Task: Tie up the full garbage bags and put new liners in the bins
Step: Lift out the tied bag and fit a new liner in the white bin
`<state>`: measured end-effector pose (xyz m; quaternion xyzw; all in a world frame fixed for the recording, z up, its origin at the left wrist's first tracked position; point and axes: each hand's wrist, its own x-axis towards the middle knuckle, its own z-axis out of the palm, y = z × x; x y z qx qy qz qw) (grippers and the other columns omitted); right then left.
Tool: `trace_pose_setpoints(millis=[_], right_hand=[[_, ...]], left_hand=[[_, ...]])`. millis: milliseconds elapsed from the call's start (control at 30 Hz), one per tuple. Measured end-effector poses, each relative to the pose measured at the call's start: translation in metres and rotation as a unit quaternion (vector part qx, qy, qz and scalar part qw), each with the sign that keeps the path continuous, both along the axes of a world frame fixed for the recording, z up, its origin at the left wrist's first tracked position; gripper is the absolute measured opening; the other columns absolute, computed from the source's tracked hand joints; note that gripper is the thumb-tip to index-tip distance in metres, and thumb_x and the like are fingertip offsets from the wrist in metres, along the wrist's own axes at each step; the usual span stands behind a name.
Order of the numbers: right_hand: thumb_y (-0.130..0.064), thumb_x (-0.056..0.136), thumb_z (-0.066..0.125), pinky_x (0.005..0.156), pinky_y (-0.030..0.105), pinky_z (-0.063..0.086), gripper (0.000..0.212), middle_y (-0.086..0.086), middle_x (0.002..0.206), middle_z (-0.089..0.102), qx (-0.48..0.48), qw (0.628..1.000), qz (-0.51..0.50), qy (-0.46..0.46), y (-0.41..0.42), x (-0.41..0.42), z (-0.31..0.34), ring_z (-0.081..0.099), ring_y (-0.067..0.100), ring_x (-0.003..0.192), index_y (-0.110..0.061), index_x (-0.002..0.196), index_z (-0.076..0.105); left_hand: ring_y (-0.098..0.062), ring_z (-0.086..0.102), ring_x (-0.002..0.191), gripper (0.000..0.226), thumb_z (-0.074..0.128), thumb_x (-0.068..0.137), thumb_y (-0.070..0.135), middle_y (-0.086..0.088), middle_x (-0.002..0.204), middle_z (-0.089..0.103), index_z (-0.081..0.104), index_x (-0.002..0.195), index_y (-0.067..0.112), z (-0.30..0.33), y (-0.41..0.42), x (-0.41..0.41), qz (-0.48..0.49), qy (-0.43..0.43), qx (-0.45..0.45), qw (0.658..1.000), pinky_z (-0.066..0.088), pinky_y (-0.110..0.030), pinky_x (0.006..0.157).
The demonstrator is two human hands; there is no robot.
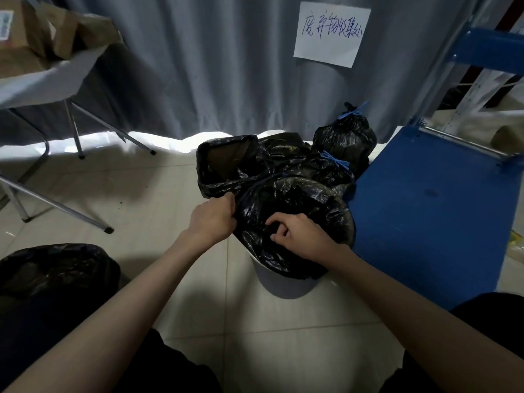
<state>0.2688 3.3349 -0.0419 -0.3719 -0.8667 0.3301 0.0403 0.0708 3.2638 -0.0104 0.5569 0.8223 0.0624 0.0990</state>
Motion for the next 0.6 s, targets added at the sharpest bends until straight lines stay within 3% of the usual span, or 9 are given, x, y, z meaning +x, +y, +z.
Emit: trace_pose_setpoints(millis=[133,233,333,433,500,600], right_hand=[[-0.032,0.092,0.062,0.084,0.037,0.054,0.017,-0.011,0.085,0.070,0.007,0.999,0.014,-0.049,0.007,0.004,0.008,0.064,0.010,0.087,-0.030,0.109,0.066],[-0.031,0.089,0.065,0.081,0.040,0.056,0.005,-0.010,0.072,0.066,0.014,0.999,0.013,-0.047,0.010,0.011,0.011,0.063,0.009,0.077,-0.027,0.090,0.068],[-0.041,0.082,0.072,0.075,0.037,0.056,0.019,-0.011,0.060,0.060,0.011,1.000,0.001,-0.027,0.014,0.015,0.015,0.060,0.007,0.067,-0.025,0.074,0.066],[-0.050,0.075,0.077,0.073,0.035,0.054,0.028,-0.013,0.056,0.057,0.000,0.999,0.013,-0.039,0.016,0.021,0.018,0.057,0.004,0.063,-0.024,0.070,0.066],[-0.052,0.074,0.077,0.073,0.033,0.053,0.031,-0.013,0.057,0.058,-0.005,0.998,0.028,-0.054,0.016,0.025,0.019,0.057,0.003,0.061,-0.023,0.070,0.067],[-0.047,0.078,0.076,0.069,0.032,0.051,0.027,-0.012,0.057,0.056,0.004,0.998,0.027,-0.064,0.018,0.030,0.020,0.055,0.003,0.061,-0.023,0.070,0.066]], left_hand=[[-0.035,0.061,0.094,0.013,0.054,0.085,0.014,-0.010,0.101,0.062,0.050,0.097,0.017,-0.010,0.001,-0.003,-0.011,0.043,-0.035,0.998,0.041,-0.035,0.072],[-0.035,0.061,0.100,0.013,0.056,0.085,0.015,-0.011,0.105,0.063,0.052,0.097,0.018,-0.022,0.003,-0.006,-0.004,0.026,-0.070,0.997,0.045,-0.038,0.079],[-0.034,0.061,0.101,0.022,0.060,0.079,0.015,-0.011,0.107,0.065,0.052,0.099,0.017,-0.037,0.005,-0.008,0.015,-0.027,-0.087,0.996,0.047,-0.038,0.076],[-0.033,0.062,0.100,0.034,0.064,0.075,0.014,-0.011,0.107,0.065,0.056,0.108,0.017,-0.044,0.006,-0.006,0.019,-0.060,-0.092,0.994,0.048,-0.037,0.073],[-0.034,0.061,0.099,0.029,0.065,0.079,0.017,-0.011,0.107,0.065,0.054,0.107,0.016,-0.040,0.008,-0.009,0.016,-0.062,-0.070,0.995,0.050,-0.038,0.074],[-0.033,0.062,0.094,0.014,0.062,0.085,0.017,-0.009,0.100,0.066,0.055,0.097,0.015,-0.027,0.015,-0.017,0.017,-0.079,0.038,0.996,0.051,-0.042,0.077]])
